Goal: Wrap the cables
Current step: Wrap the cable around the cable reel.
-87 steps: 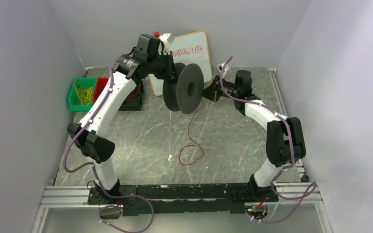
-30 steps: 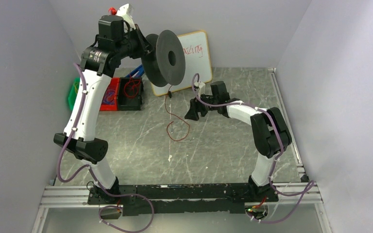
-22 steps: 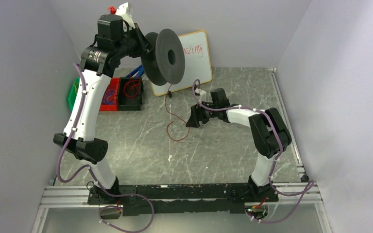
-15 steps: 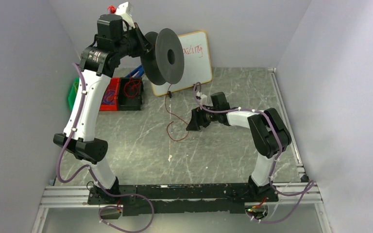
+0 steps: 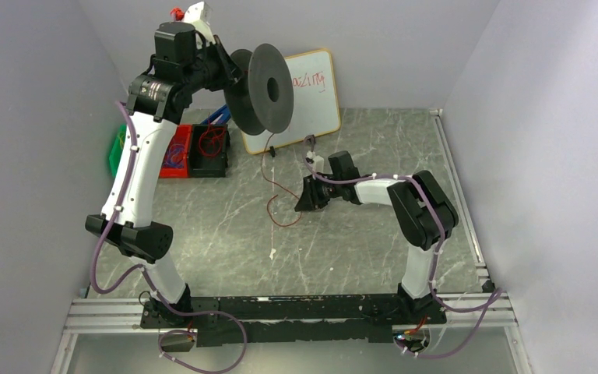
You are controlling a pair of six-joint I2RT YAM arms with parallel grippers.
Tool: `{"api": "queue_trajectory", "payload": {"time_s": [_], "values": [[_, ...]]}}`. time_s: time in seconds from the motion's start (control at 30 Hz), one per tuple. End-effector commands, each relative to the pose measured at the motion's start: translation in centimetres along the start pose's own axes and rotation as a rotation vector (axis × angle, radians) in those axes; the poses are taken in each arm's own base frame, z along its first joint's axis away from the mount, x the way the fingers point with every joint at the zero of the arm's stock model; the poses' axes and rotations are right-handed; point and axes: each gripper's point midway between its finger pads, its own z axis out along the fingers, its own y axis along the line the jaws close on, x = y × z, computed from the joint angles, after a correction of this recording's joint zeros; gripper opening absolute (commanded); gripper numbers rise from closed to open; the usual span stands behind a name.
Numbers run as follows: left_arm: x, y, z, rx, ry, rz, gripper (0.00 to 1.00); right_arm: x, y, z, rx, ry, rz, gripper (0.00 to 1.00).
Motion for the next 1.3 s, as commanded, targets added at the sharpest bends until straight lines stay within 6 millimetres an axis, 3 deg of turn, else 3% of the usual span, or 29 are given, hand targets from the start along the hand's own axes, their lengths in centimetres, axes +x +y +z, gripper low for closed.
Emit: {"api": "queue_trajectory", "payload": {"time_s": [0.0,0.1,0.47,0.73,1.07,1.27], "values": [[-4.9,-2.4,-3.2,0.058,-0.173,0.015,0.03,-2.2,0.3,0.0,-0.006,-0.042,-0.062,0.13],[-5.0,-1.8,-2.8,0.031,-0.177,0.013,0.03,-2.5,1.0,-0.4,-0.033,-0.027,-0.107,0.00],[-5.3,-0.9,-2.6,-0.018,-0.200,0.032,0.03,-2.6,3.0,-2.7,-0.064,0.035,-0.289,0.00],[-6.4,1.1,-2.6,-0.121,-0.263,0.071,0.03,-0.5,4.2,-6.9,0.012,0.102,-0.464,0.00],[-6.6,3.5,-1.1,-0.217,-0.305,0.153,0.03,-1.1,10.2,-13.0,0.044,0.059,-0.708,0.00],[-4.9,5.5,0.4,-0.267,-0.286,0.228,0.02,-3.0,15.2,-15.8,0.005,0.025,-0.847,0.00]]}}
